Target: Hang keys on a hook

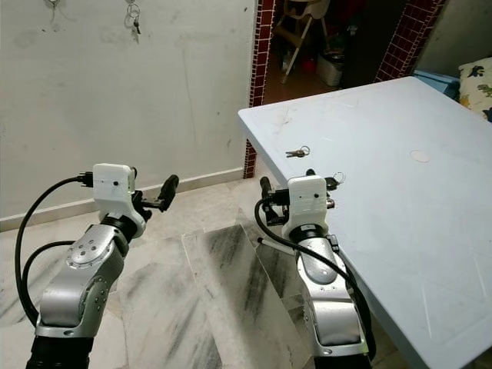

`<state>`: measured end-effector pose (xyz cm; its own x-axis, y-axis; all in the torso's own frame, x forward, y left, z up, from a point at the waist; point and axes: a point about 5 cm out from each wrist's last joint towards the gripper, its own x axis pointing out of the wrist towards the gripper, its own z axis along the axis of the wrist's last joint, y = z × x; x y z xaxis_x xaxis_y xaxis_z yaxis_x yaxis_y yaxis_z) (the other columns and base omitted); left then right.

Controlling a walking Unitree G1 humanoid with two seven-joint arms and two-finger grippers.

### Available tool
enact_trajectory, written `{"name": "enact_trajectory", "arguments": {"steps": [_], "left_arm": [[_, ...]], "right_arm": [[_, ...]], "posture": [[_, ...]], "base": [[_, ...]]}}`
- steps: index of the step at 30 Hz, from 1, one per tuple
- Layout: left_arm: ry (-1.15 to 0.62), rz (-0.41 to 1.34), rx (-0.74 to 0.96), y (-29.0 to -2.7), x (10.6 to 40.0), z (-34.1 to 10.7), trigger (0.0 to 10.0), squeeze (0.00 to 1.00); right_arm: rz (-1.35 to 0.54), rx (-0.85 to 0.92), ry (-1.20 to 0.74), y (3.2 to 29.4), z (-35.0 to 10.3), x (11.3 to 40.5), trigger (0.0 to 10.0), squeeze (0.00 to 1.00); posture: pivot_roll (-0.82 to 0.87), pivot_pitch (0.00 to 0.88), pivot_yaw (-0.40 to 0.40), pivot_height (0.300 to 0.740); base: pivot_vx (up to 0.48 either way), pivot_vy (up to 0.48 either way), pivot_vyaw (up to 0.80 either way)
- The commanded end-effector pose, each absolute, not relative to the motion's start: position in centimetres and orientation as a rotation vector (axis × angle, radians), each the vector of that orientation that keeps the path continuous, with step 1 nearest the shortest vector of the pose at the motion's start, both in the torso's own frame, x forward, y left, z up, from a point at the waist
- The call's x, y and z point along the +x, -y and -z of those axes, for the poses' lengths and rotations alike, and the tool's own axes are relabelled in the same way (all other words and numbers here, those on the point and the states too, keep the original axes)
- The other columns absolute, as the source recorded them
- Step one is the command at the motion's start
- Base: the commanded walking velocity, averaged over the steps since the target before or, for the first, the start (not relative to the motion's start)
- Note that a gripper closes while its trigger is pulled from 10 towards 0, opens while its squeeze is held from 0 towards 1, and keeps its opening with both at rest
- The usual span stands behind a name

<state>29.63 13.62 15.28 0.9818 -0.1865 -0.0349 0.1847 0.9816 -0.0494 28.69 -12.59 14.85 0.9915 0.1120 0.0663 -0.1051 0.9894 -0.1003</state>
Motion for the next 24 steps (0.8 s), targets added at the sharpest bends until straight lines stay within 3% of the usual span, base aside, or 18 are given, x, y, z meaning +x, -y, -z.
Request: {"name": "enact_trajectory", "arguments": {"steps": [1, 24], "left_arm": [[-0.038, 0.208, -0.052, -13.38, 29.50, -15.40, 10.0, 0.00], [-0.041, 0.224, -0.056, -13.19, 29.55, -15.40, 10.0, 0.00]], "right_arm": [[-0.105, -0.100, 0.081, 12.76, -15.16, 28.78, 10.0, 0.00], [-0.112, -0.098, 0.084, 12.66, -15.18, 28.91, 10.0, 0.00]], "posture": [[0.17, 0.025, -0.057, 0.740], [0.17, 0.014, -0.057, 0.740]], "base": [[0.322, 0.000, 0.00], [0.315, 0.000, 0.00]]}}
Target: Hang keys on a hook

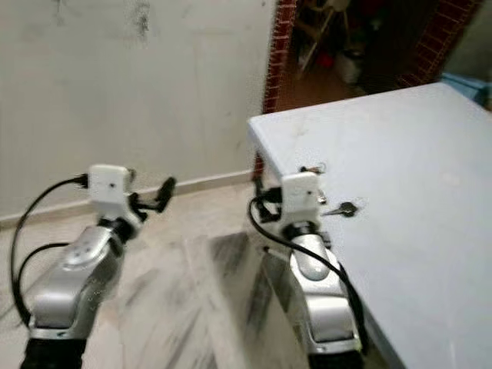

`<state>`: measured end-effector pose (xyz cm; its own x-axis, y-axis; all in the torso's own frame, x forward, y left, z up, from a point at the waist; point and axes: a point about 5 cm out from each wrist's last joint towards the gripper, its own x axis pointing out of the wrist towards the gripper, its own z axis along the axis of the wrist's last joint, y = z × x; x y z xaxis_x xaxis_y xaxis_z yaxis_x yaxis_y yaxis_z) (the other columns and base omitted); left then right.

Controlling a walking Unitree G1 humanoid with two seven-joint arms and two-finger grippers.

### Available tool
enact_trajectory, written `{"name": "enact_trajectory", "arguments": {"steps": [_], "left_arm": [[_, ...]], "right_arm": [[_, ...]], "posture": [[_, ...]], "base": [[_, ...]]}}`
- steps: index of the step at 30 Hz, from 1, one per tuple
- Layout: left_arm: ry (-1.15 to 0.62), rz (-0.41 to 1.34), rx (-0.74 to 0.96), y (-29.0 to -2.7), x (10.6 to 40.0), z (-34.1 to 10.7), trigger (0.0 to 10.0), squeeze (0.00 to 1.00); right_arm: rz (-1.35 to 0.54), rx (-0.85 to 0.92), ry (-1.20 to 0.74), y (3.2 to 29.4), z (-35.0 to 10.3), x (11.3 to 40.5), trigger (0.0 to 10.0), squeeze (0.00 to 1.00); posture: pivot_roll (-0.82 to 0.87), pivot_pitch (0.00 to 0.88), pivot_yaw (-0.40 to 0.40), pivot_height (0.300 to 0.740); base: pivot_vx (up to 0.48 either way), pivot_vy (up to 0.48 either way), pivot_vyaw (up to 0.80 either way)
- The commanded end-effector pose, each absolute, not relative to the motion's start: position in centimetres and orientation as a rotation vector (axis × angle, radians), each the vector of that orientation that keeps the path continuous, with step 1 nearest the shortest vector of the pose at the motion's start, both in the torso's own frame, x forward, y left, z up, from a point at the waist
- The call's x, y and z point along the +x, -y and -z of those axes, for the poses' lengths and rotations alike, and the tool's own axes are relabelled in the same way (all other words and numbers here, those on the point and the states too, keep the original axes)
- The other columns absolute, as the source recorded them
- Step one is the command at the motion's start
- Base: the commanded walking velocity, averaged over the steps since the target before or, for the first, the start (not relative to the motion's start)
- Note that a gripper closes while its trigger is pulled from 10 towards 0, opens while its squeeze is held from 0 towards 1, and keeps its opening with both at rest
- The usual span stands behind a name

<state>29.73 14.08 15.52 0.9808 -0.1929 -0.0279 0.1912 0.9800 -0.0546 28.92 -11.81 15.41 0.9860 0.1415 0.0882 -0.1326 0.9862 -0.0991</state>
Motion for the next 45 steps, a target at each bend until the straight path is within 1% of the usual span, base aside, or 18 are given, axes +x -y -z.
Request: {"name": "enact_trajectory", "arguments": {"steps": [1, 5, 17, 24, 30, 35, 45], "left_arm": [[-0.041, 0.224, -0.057, -13.2, 29.5, -15.4, 10.0, 0.00], [-0.039, 0.224, -0.068, -13.1, 29.5, -15.4, 10.0, 0.00], [-0.053, 0.213, -0.058, -13.0, 29.4, -15.1, 10.0, 0.00], [-0.062, 0.210, -0.056, -12.9, 29.4, -15.0, 10.0, 0.00], [-0.122, 0.193, -0.029, -13.2, 29.5, -14.0, 10.0, 0.00], [-0.151, 0.195, -0.034, -13.1, 29.6, -13.8, 10.0, 0.00], [-0.249, 0.254, -0.013, -12.5, 28.8, -12.4, 10.0, 0.00]], "right_arm": [[-0.112, -0.099, 0.085, 12.7, -15.2, 28.9, 10.0, 0.00], [-0.110, -0.097, 0.084, 12.7, -15.2, 28.9, 10.0, 0.00], [-0.103, -0.095, 0.067, 12.8, -15.0, 28.8, 10.0, 0.00], [-0.104, -0.099, 0.061, 12.7, -14.9, 28.9, 10.0, 0.00], [-0.074, -0.154, 0.016, 13.2, -14.3, 29.0, 10.0, 0.00], [-0.060, -0.164, -0.009, 13.4, -13.9, 29.1, 10.0, 0.00], [-0.038, -0.180, -0.063, 13.6, -13.1, 29.0, 10.0, 0.00]], "posture": [[0.17, 0.014, -0.057, 0.740], [0.17, 0.016, -0.056, 0.740], [0.17, 0.022, -0.055, 0.740], [0.17, 0.024, -0.056, 0.740], [0.16, 0.028, -0.057, 0.740], [0.17, 0.030, -0.058, 0.740], [0.17, 0.036, -0.053, 0.740]], "base": [[0.319, 0.000, 0.00], [0.318, 0.000, 0.00], [0.000, 0.000, 0.00], [0.000, 0.000, -0.79], [0.000, 0.000, -0.79], [0.000, 0.000, -0.79], [0.000, 0.000, -0.79]]}}
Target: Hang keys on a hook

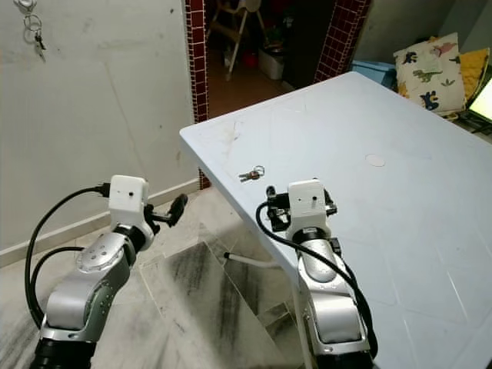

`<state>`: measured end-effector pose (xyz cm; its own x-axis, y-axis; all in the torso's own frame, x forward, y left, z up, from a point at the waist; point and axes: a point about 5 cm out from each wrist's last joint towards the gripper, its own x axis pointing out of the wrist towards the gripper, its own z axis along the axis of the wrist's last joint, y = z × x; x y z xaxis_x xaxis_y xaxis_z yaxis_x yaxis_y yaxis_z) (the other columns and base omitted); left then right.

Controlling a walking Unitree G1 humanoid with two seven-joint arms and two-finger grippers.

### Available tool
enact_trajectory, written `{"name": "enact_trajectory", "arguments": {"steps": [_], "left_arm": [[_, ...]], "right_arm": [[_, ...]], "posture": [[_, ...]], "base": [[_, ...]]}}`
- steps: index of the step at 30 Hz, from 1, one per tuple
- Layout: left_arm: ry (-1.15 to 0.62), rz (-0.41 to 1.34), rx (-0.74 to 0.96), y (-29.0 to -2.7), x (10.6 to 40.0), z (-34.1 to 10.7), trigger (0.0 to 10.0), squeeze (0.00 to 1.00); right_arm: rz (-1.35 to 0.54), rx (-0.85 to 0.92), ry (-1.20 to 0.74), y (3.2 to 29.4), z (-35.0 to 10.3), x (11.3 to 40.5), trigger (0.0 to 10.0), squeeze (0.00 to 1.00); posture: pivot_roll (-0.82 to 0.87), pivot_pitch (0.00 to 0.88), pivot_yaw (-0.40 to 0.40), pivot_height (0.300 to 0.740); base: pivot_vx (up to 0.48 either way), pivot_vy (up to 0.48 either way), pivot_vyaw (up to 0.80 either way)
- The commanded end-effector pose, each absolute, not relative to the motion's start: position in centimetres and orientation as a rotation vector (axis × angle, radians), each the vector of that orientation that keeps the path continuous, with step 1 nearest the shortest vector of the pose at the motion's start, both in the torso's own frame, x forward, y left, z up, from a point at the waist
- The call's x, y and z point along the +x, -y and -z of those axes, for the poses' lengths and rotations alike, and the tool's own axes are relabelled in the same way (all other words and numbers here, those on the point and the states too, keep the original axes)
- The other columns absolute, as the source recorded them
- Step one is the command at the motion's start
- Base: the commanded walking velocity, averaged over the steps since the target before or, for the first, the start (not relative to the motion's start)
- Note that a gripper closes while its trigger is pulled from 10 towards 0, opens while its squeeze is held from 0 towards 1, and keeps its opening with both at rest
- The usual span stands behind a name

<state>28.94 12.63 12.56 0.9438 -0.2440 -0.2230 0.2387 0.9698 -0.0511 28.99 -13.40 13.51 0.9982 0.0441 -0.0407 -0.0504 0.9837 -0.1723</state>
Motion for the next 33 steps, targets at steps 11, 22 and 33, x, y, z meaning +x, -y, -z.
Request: {"name": "enact_trajectory", "arguments": {"steps": [11, 22, 33], "left_arm": [[-0.261, 0.264, -0.012, -12.4, 28.7, -12.4, 10.0, 0.00], [-0.280, 0.274, -0.013, -12.3, 28.3, -12.2, 10.0, 0.00], [-0.291, 0.277, -0.012, -12.3, 27.8, -12.2, 10.0, 0.00]], "right_arm": [[-0.028, -0.177, -0.093, 13.6, -12.6, 29.0, 10.0, 0.00], [-0.020, -0.150, -0.119, 13.2, -12.1, 29.0, 10.0, 0.00], [-0.034, -0.140, -0.137, 12.5, -11.6, 29.1, 10.0, 0.00]], "posture": [[0.17, 0.042, -0.053, 0.740], [0.17, 0.053, -0.052, 0.740], [0.17, 0.073, -0.052, 0.740]], "base": [[0.000, 0.000, -0.79], [0.000, 0.000, -0.75], [0.000, 0.000, -0.65]]}}
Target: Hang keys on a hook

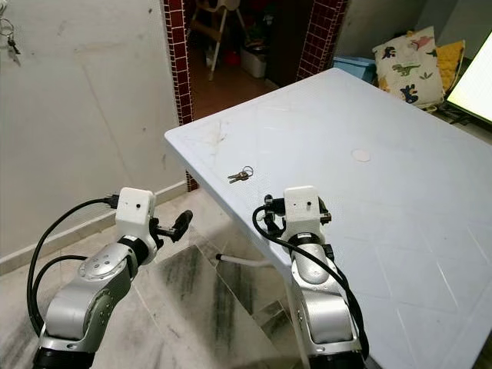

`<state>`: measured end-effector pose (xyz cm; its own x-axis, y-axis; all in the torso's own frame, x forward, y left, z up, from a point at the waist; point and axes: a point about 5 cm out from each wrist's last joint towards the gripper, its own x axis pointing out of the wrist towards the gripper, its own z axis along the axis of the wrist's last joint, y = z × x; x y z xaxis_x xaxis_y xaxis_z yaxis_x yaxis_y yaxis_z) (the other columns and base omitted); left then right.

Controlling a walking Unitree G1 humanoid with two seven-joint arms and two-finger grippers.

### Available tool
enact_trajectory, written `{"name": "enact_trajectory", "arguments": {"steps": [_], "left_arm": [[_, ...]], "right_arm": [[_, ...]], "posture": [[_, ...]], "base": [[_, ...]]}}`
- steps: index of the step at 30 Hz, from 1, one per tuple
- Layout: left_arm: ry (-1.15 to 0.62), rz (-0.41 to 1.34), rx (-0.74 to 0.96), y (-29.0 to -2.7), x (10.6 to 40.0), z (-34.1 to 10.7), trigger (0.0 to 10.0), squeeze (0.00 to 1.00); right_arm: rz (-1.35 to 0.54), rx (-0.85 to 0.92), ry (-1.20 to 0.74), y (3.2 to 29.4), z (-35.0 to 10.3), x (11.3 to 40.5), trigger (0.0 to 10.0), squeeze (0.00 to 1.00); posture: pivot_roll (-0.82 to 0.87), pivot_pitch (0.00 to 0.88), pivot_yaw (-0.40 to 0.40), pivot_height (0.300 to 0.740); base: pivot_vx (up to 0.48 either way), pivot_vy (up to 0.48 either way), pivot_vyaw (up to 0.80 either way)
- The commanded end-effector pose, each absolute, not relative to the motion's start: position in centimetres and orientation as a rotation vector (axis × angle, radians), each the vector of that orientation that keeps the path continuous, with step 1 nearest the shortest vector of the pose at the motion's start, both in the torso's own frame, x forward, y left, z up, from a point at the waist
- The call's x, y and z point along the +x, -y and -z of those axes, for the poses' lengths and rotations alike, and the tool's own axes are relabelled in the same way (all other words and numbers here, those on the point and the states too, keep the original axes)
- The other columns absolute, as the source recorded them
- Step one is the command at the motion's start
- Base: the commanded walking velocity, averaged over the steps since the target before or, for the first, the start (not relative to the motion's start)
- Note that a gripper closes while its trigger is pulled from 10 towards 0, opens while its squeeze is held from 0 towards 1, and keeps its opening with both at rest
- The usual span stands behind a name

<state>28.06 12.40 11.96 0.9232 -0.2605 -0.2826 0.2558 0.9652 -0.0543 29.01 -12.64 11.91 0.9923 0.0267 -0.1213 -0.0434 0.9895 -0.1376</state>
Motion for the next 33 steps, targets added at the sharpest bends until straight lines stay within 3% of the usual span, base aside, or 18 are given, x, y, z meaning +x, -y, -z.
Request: {"name": "enact_trajectory", "arguments": {"steps": [1, 27, 33], "left_arm": [[-0.293, 0.278, -0.011, -12.3, 27.7, -12.1, 10.0, 0.00], [-0.301, 0.340, -0.018, -11.5, 27.0, -12.6, 10.0, 0.00], [-0.254, 0.449, 0.011, -10.3, 27.1, -13.5, 10.0, 0.00]], "right_arm": [[-0.039, -0.137, -0.148, 12.3, -11.4, 29.2, 10.0, 0.00], [0.088, -0.057, -0.188, 12.1, -10.5, 32.6, 10.0, 0.00], [0.091, -0.018, -0.193, 11.3, -10.4, 33.4, 10.0, 0.00]], "posture": [[0.17, 0.077, -0.052, 0.740], [0.20, 0.109, -0.052, 0.740], [0.22, 0.105, -0.052, 0.740]], "base": [[0.000, 0.000, -0.48], [0.000, 0.000, -0.02], [0.000, 0.000, 0.00]]}}
